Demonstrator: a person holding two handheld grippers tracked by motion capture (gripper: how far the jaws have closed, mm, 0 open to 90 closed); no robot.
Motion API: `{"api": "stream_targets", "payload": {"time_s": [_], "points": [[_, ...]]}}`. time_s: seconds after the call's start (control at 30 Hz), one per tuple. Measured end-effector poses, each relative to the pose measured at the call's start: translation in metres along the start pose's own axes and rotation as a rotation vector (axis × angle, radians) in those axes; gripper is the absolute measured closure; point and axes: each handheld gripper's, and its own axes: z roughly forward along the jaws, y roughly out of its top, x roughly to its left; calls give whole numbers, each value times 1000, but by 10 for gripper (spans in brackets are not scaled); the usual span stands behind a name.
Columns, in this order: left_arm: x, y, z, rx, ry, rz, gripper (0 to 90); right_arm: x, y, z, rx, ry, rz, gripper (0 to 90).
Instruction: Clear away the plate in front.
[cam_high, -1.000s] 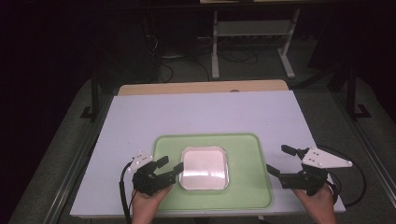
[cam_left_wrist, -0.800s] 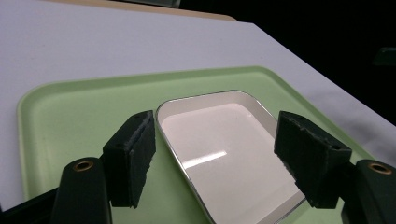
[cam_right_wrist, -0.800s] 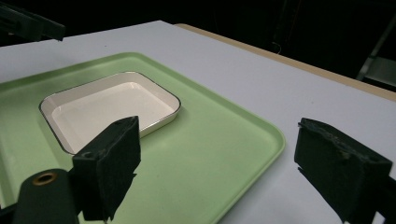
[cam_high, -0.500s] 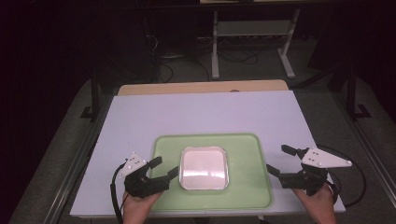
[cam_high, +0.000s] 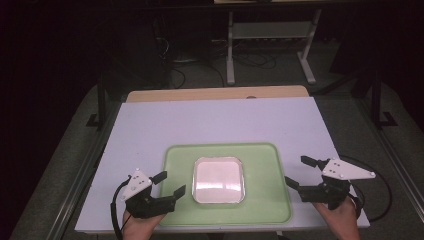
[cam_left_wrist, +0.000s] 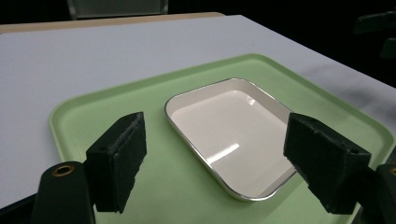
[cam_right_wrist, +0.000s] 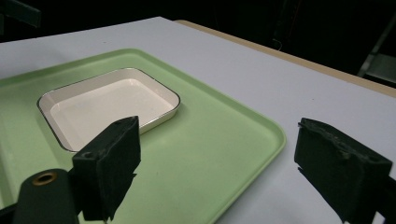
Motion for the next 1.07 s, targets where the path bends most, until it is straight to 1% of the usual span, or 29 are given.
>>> {"api": "stream_targets", "payload": {"time_s": [0.2, 0.23, 0.37, 0.4, 0.5, 0.53, 0.6, 0.67, 0.8, 0.9, 0.93, 1.07], "points": [[3, -7, -5, -2, -4, 8, 200, 0, -1, 1, 9, 6, 3, 137], [3, -8, -6, 0, -4, 14, 200, 0, -1, 1, 9, 6, 3, 137], [3, -12, -10, 12, 15, 50, 200, 0, -4, 1, 21, 11, 5, 137], [2, -13, -11, 11, 21, 53, 200, 0, -4, 0, 21, 10, 3, 136], [2, -14, -15, 10, 9, 62, 201, 0, -5, 0, 21, 10, 7, 137], [2, -14, -16, 10, 8, 71, 200, 0, -5, -1, 20, 10, 7, 136], [2, -14, -19, 14, 22, 93, 201, -1, -7, -2, 28, 12, 8, 137], [2, -14, -21, 9, 24, 100, 201, -2, -7, -2, 30, 10, 10, 137], [7, -15, -23, -3, 33, 102, 201, -2, -9, -3, 35, 13, 15, 137], [8, -15, -26, -19, 47, 110, 201, -2, -10, -3, 38, 16, 13, 137], [9, -15, -26, -29, 49, 106, 201, -1, -10, -3, 39, 17, 15, 137], [8, -15, -26, -45, 58, 120, 201, -1, -10, -2, 44, 20, 13, 137]]}}
